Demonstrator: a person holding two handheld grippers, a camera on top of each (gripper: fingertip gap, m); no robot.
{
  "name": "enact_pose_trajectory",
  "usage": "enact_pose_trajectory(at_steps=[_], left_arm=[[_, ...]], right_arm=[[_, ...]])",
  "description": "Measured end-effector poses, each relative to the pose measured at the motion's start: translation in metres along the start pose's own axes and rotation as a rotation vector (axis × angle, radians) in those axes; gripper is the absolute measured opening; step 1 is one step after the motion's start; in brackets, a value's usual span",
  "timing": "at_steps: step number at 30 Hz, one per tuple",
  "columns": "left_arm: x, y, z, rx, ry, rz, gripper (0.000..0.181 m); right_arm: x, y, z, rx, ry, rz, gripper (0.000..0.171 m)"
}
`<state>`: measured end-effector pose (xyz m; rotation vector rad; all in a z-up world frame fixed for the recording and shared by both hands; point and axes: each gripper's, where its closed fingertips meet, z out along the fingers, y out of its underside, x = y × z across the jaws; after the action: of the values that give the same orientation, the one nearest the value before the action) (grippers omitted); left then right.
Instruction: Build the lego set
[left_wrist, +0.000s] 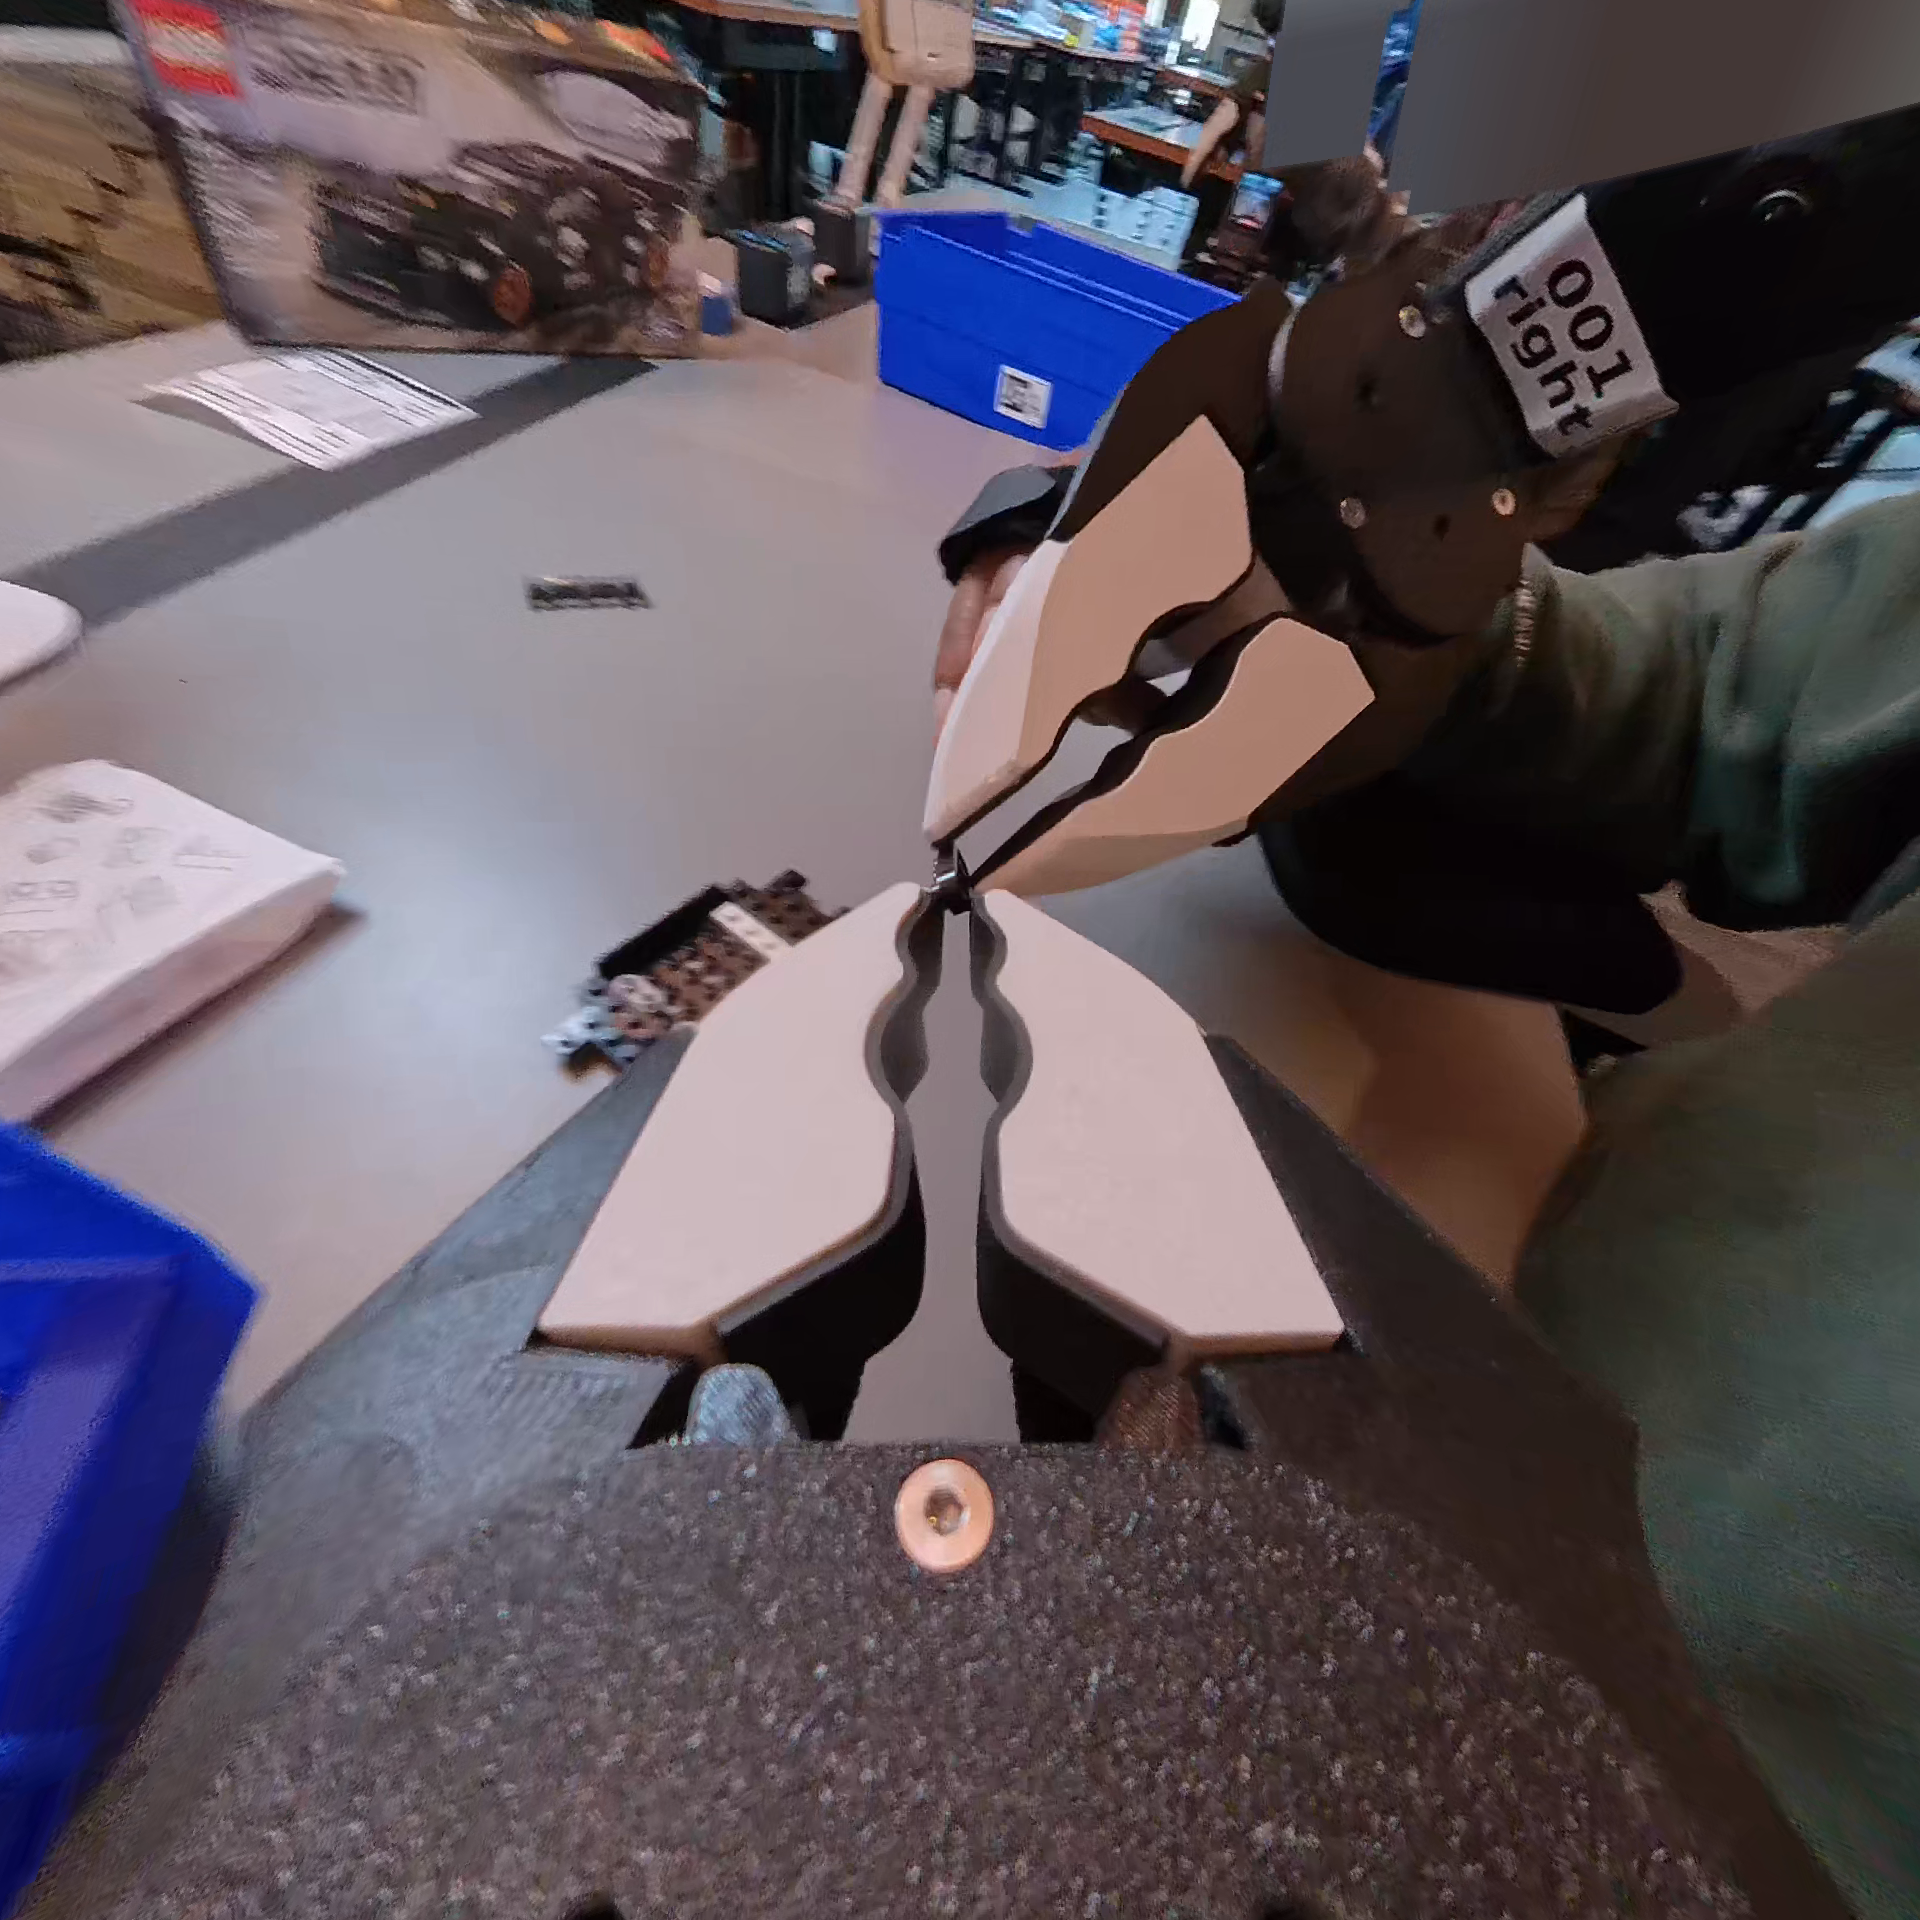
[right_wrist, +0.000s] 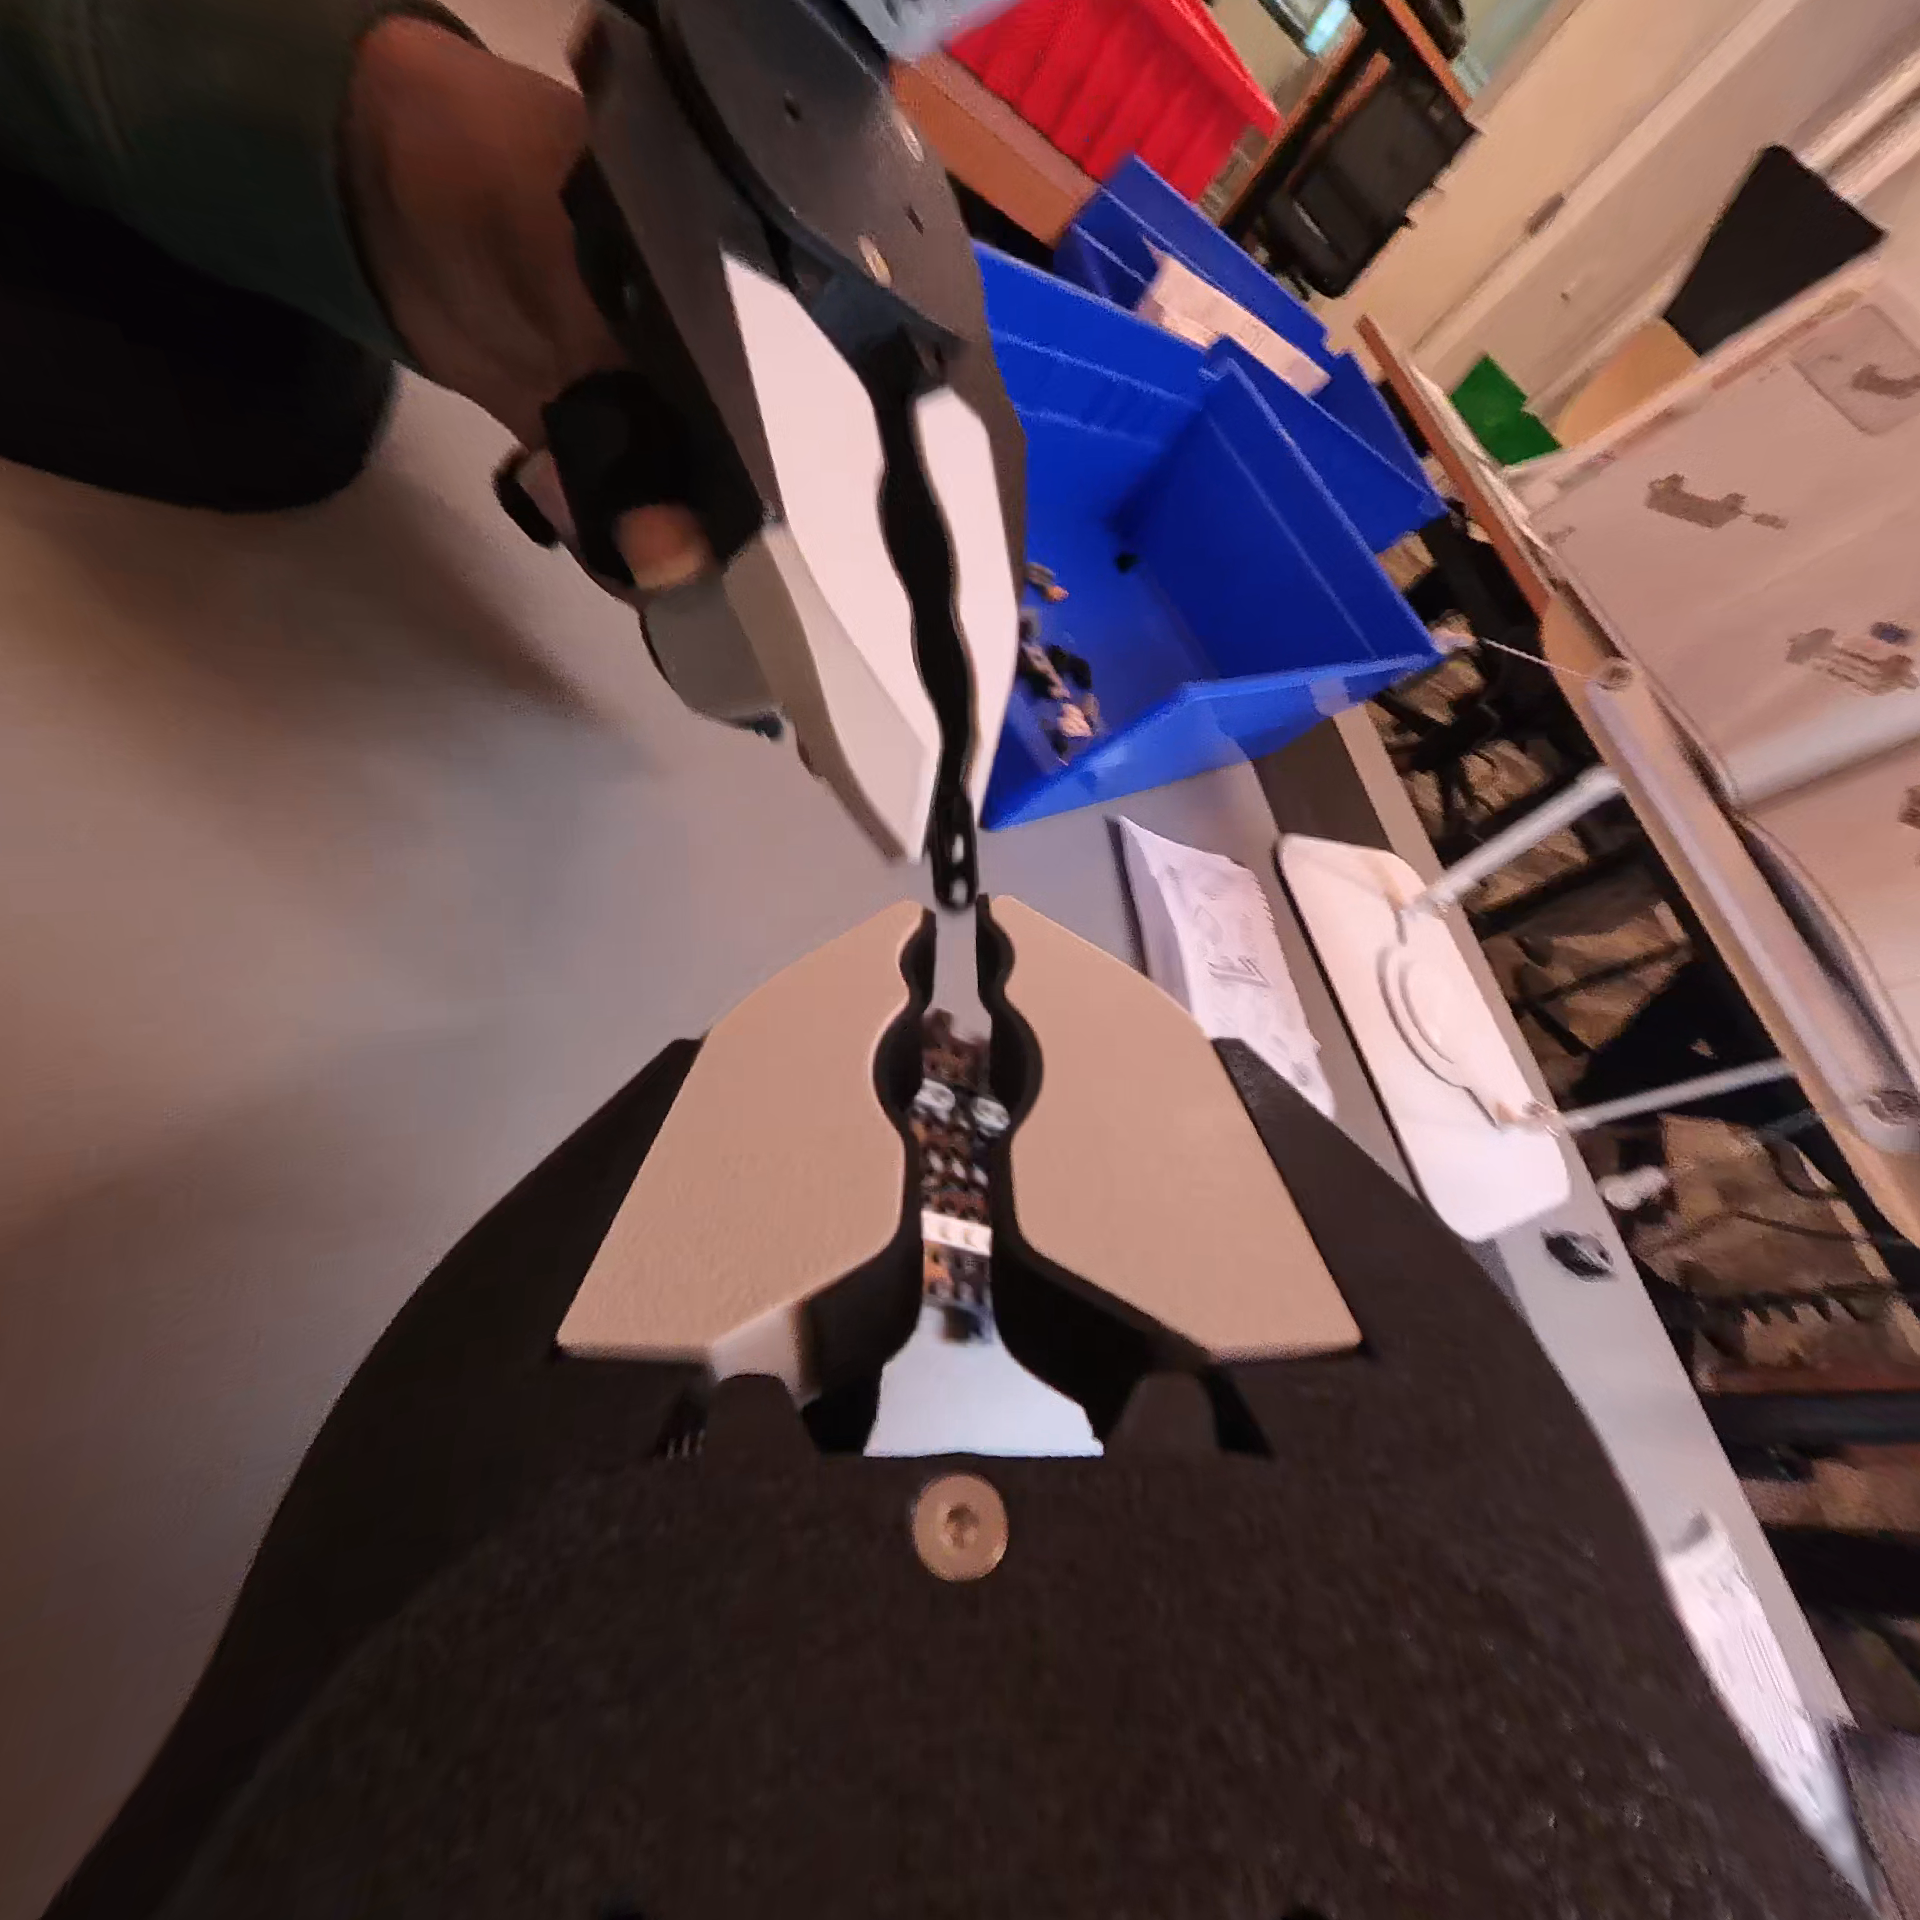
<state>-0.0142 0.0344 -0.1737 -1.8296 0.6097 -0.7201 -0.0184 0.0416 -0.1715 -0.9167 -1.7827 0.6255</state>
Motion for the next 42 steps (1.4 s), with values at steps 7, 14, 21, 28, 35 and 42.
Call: enact_pose_trajectory(at_steps=[7, 14, 21, 28, 35, 42], left_arm=[[-0.142, -0.009, -0.101, -0.044, -0.798, 0.064, 0.005], [-0.164, 0.028, -0.114, -0.188, -0.808, -0.083, 0.053], [-0.122, -0.008, -0.085, -0.039, -0.674, 0.155, 0.041], [-0.048, -0.010, -0.028, 0.043, -0.301, 0.131, 0.037], [-0.007, -0.018, -0.012, 0.147, -0.032, -0.078, 0.034], [0.007, -0.016, -0.014, 0.135, 0.008, 0.004, 0.008]], right_arm=[[0.104, 0.121, -0.030, -0.238, 0.382, 0.348, 0.015], [0.147, 0.235, -0.054, -0.457, 0.474, 0.665, 0.030], [0.155, 0.260, -0.038, -0.615, 0.326, 0.711, 0.006], [0.102, 0.064, -0.015, -0.107, 0.195, 0.181, 0.006], [0.017, -0.017, -0.004, -0.038, 0.209, -0.158, 0.006], [0.001, -0.028, -0.005, 0.032, 0.250, -0.267, 0.006]])
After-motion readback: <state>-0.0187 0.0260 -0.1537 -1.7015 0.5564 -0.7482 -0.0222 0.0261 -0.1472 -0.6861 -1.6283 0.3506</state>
